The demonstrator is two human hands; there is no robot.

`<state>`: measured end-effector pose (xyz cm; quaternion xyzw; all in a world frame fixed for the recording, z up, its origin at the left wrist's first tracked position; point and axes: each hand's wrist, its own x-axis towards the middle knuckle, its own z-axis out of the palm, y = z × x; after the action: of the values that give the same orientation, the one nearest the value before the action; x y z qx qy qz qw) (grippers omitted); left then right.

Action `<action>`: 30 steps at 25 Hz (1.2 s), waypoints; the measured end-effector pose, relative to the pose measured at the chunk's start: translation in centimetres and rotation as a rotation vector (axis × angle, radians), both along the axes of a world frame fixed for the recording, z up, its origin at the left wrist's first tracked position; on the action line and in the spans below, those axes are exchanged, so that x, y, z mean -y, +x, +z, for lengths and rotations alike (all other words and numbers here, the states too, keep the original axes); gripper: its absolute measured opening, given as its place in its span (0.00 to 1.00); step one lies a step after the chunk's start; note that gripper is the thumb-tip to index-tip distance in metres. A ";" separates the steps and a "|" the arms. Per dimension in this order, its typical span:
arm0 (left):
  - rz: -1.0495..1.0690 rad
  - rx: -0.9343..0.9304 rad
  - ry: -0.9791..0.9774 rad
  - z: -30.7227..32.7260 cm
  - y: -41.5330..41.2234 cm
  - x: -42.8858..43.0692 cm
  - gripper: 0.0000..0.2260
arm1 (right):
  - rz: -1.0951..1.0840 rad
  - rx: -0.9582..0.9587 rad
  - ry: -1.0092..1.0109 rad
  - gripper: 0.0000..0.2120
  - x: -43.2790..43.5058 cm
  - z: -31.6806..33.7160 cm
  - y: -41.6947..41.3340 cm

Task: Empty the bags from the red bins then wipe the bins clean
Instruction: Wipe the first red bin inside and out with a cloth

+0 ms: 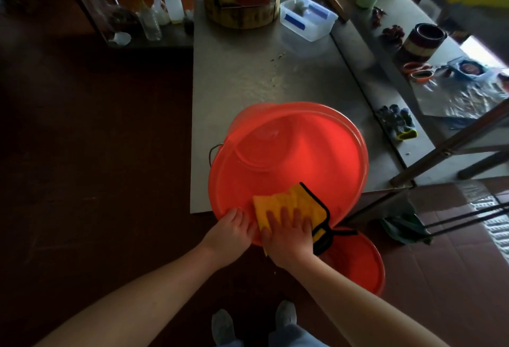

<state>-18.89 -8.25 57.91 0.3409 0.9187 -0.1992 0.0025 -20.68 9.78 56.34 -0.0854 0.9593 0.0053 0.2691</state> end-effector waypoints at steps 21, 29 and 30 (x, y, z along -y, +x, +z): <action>-0.037 -0.065 0.191 -2.5 -0.2 0.2 0.20 | 0.100 0.018 0.025 0.29 2.2 -6.5 -13.7; -0.035 -0.008 0.088 -0.8 -0.6 0.3 0.19 | 0.123 0.088 -0.014 0.30 -1.3 0.3 -3.6; -0.034 -0.004 0.078 -0.8 -0.5 0.3 0.20 | 0.118 0.104 -0.018 0.30 -1.6 0.8 -2.8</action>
<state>-19.42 -8.55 57.10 0.3558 0.9200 -0.1638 -0.0159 -23.43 11.40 57.18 -0.1446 0.9372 0.0083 0.3172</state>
